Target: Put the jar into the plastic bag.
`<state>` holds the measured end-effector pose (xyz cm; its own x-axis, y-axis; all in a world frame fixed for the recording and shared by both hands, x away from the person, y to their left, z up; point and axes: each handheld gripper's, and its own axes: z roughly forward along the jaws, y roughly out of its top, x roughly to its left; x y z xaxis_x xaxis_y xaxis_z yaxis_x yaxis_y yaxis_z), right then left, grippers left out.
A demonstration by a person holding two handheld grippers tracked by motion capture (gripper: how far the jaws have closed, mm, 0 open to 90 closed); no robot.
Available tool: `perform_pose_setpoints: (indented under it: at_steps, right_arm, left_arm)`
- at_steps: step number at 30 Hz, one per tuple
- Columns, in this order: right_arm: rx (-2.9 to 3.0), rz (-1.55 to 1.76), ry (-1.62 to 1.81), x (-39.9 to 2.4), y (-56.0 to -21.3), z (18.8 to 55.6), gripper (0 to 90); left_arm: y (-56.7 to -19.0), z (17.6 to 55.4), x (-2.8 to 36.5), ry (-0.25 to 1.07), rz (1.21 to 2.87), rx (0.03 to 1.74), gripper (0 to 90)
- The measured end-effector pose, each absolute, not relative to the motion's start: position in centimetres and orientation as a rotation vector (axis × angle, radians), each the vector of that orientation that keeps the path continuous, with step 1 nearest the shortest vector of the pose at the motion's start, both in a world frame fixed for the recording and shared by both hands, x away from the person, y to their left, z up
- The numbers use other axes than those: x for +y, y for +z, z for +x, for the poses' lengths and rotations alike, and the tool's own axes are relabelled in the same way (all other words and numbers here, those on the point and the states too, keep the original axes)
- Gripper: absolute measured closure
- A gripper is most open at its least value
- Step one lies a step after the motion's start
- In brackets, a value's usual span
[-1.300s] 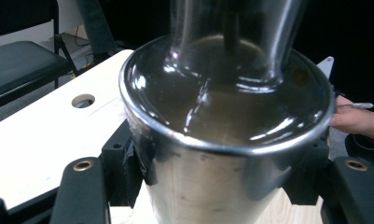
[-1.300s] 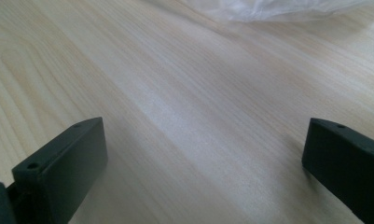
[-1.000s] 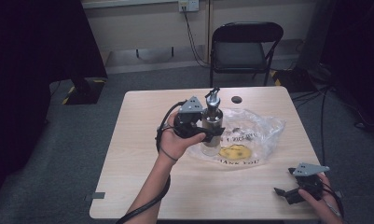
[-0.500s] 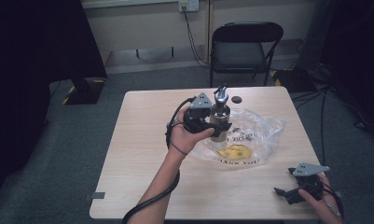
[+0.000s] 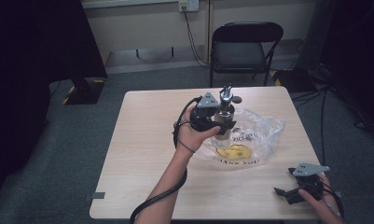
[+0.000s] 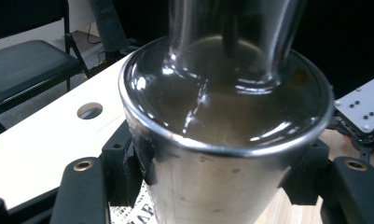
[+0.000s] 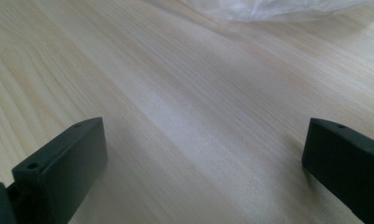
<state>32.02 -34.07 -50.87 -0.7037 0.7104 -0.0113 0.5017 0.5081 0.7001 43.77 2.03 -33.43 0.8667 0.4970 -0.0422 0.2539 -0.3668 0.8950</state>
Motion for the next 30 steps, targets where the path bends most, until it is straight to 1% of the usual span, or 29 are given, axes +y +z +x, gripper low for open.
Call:
perform_pose_setpoints:
  at_steps: [12,30]
  right_arm:
    - [2.457,1.017,0.996,-34.1,-50.9,32.0,0.0]
    - [2.456,1.015,0.997,-34.1,-50.9,32.0,0.0]
  left_arm:
    - [-34.4,44.8,1.0,0.312,1.96,0.595,34.8]
    - [-36.9,45.4,-0.5,0.35,1.939,0.661,34.8]
